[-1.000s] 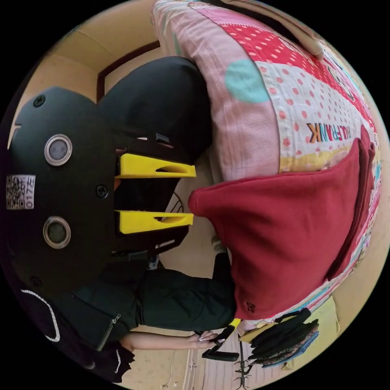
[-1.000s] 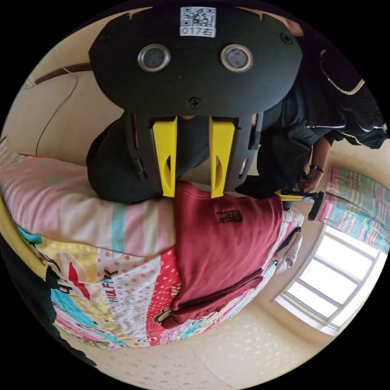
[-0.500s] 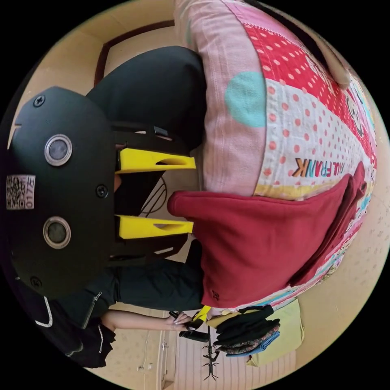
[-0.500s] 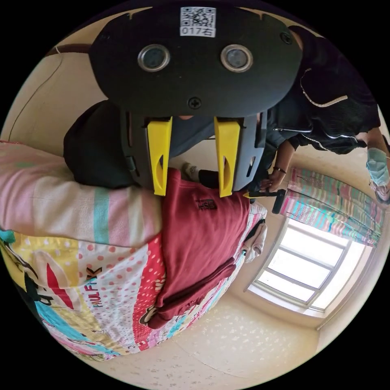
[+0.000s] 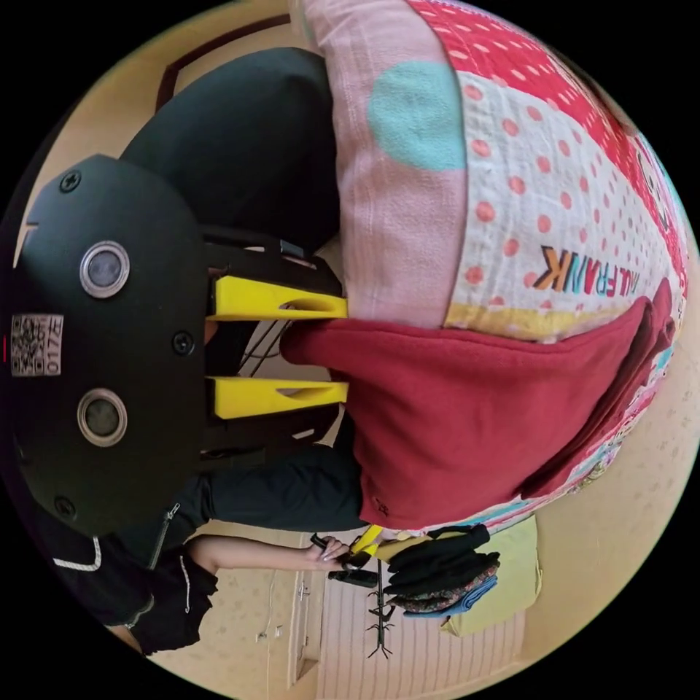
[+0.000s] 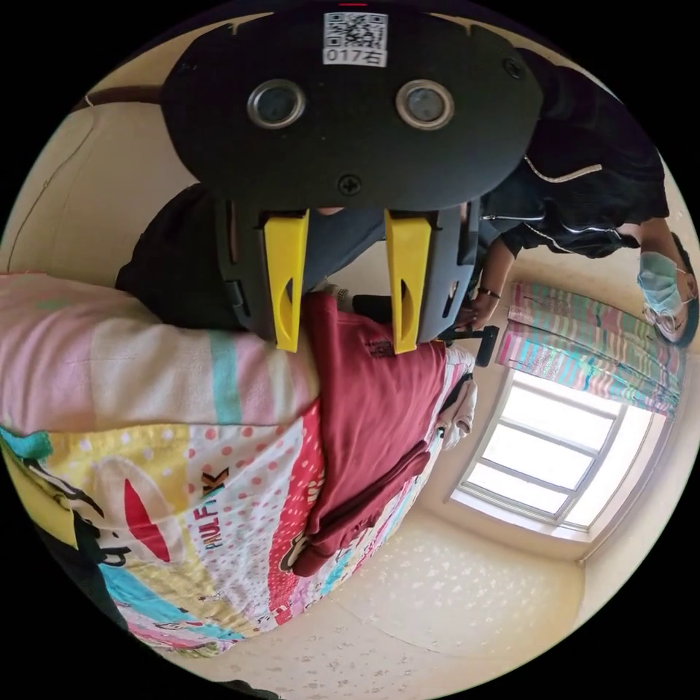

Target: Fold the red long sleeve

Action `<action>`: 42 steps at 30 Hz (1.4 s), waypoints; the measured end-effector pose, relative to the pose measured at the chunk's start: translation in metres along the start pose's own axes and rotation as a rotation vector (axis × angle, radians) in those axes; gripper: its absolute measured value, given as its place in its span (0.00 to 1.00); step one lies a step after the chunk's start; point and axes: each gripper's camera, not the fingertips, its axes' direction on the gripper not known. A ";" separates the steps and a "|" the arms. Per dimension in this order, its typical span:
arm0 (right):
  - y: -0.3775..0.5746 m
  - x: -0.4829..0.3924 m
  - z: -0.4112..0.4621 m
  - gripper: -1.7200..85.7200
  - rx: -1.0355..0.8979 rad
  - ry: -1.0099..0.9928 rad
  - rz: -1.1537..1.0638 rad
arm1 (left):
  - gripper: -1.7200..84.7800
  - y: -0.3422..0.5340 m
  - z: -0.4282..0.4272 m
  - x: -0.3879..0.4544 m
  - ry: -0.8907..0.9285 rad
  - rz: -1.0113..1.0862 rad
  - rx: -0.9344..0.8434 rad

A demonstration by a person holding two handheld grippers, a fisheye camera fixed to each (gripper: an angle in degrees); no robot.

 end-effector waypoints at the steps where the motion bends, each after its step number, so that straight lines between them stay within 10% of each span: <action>1: -0.007 -0.002 0.009 0.21 -0.028 0.035 0.001 | 0.16 -0.001 0.002 0.002 -0.004 0.012 -0.010; 20: -0.032 -0.080 0.088 0.15 -0.169 0.471 -0.011 | 0.07 0.042 -0.035 0.024 0.090 0.118 0.066; 42: 0.025 -0.222 -0.033 0.05 0.148 0.101 -0.346 | 0.06 0.119 -0.170 0.113 -0.057 0.281 0.193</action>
